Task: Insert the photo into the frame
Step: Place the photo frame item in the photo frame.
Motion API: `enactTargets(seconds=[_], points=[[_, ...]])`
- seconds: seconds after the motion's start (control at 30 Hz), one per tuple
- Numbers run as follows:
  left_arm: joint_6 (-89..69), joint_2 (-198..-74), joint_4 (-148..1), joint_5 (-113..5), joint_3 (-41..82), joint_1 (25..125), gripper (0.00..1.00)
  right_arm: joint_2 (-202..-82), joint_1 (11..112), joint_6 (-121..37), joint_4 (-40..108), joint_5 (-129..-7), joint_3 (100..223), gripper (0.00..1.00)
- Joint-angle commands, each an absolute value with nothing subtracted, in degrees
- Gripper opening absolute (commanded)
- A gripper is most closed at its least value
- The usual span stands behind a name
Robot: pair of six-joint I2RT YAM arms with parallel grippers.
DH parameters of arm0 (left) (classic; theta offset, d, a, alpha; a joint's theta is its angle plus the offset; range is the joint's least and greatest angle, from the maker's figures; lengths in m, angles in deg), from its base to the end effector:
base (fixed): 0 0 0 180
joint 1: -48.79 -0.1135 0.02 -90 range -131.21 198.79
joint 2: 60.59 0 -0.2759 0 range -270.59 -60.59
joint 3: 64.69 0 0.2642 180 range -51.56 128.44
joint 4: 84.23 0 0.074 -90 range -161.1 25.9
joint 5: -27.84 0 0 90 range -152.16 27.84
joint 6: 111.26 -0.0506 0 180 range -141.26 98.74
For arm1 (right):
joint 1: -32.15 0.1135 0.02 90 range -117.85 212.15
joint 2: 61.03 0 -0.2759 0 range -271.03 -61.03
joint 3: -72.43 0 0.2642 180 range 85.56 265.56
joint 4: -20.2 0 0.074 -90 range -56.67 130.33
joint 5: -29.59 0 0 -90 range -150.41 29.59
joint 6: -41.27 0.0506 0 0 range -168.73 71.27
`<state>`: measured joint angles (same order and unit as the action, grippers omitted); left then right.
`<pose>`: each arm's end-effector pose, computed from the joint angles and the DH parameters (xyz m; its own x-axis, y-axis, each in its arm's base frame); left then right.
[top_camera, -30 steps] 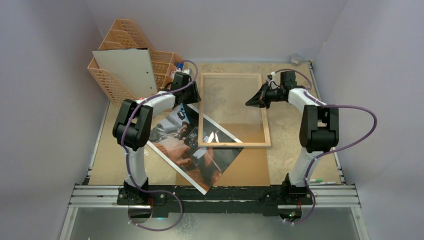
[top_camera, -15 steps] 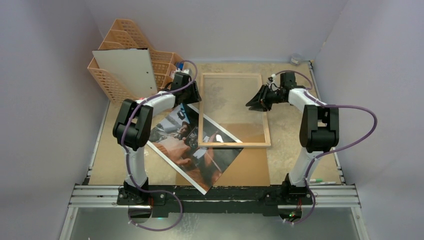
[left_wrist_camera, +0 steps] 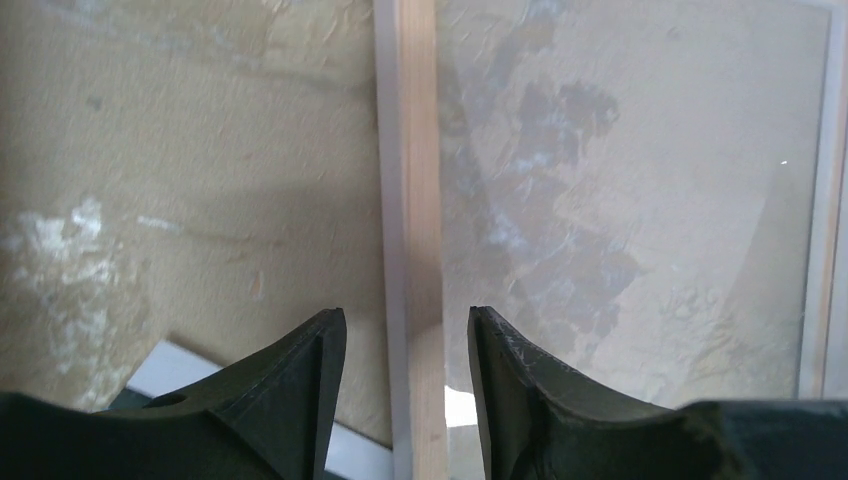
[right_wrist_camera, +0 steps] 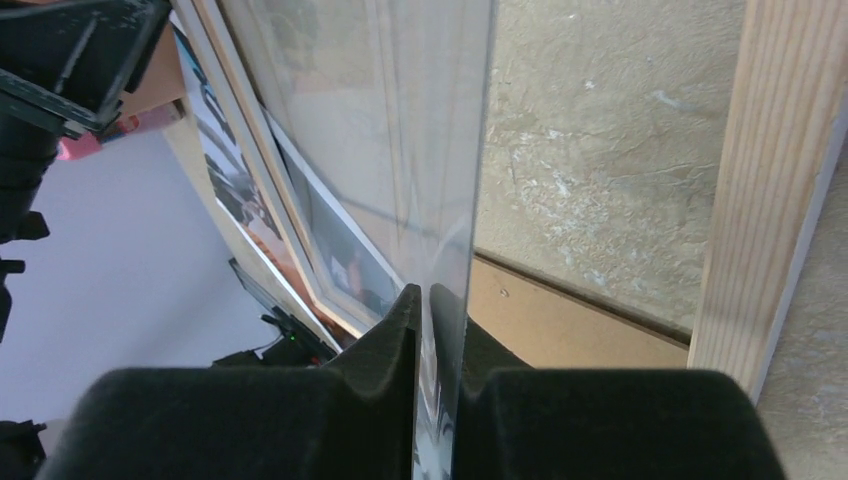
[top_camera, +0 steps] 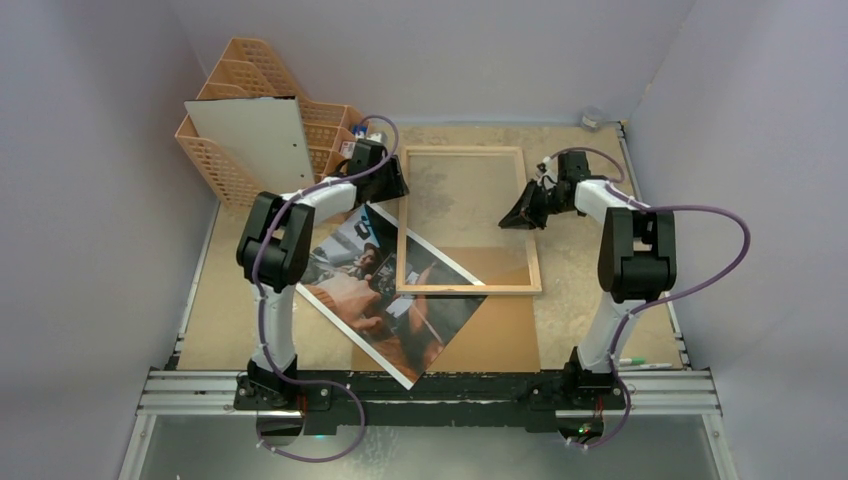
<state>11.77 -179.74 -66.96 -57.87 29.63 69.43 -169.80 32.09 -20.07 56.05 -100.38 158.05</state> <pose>0.4540 -0.1750 0.1601 -0.7459 -0.2999 -0.5947 -0.0037 0.8948 -0.4465 0.4098 0.0321 0.1742 -0.9104 0.3685 -0.1878 0.1215 0.6724 0.7302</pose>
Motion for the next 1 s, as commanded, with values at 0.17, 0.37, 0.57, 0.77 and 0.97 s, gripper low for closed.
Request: enactTargets(seconds=[0.17, 0.37, 0.57, 0.77, 0.97], points=[[13.3, -182.7, -70.2, -55.8, 34.6, 69.5, 0.46, -170.8, 32.3, -26.0, 53.1, -104.3, 158.3, 0.03], [13.2, -183.1, -69.8, -56.5, 34.9, 69.4, 0.45, -169.7, 32.7, -26.6, 49.6, -105.6, 157.6, 0.04], [13.1, -182.4, -67.6, -60.9, 35.2, 69.4, 0.42, -164.3, 32.7, -26.4, 43.8, -106.4, 154.3, 0.02], [14.1, -182.2, -66.7, -63.3, 35.3, 69.4, 0.36, -159.1, 32.7, -26.4, 38.1, -108.6, 148.0, 0.00], [14.9, -182.5, -65.3, -64.7, 35.6, 69.4, 0.32, -154.9, 32.8, -26.8, 33.6, -111.2, 145.0, 0.00]])
